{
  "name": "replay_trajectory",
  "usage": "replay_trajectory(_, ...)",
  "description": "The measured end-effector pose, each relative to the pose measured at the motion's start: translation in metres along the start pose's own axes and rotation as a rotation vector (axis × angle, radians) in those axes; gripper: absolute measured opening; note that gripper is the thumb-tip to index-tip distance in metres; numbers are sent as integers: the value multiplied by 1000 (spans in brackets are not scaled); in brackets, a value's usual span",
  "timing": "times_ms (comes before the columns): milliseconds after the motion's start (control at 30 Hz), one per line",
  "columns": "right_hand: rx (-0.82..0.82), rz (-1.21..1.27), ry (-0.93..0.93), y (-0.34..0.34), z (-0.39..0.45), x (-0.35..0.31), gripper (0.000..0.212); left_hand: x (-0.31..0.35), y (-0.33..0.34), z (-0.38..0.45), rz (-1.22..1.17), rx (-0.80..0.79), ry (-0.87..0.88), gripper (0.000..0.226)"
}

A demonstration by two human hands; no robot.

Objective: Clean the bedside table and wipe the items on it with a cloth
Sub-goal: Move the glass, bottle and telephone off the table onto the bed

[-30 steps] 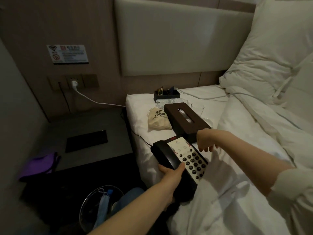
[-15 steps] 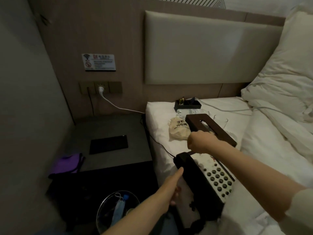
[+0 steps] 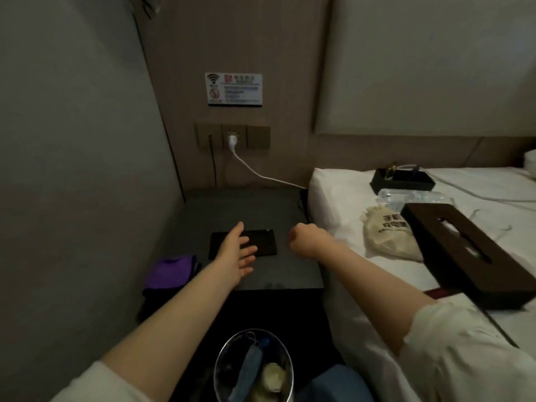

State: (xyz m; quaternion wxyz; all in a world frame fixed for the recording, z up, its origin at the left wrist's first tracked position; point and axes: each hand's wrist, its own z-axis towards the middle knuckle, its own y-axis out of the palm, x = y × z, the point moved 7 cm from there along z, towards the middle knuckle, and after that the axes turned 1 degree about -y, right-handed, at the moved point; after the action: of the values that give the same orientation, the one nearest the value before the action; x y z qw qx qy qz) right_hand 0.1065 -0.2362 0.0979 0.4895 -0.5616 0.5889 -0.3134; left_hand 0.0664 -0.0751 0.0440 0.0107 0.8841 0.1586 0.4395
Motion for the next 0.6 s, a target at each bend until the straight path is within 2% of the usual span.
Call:
replay_trajectory(167, -35, 298, 73, 27, 57, -6, 28, 27, -51, 45, 68, 119, 34, 59)
replay_trajectory(333, -90, 648, 199, 69, 99, 1, 37, 32, -86, 92, 142, 223, 80, 59)
replay_trajectory(433, -109, 894, 297, 88, 114, 3, 40, 27, -97, 115, 170, 252, 49, 61)
replay_trajectory(600, -116, 1119, 420, 111, 136, 6, 47, 13, -107, 139, 134, 316, -11, 56)
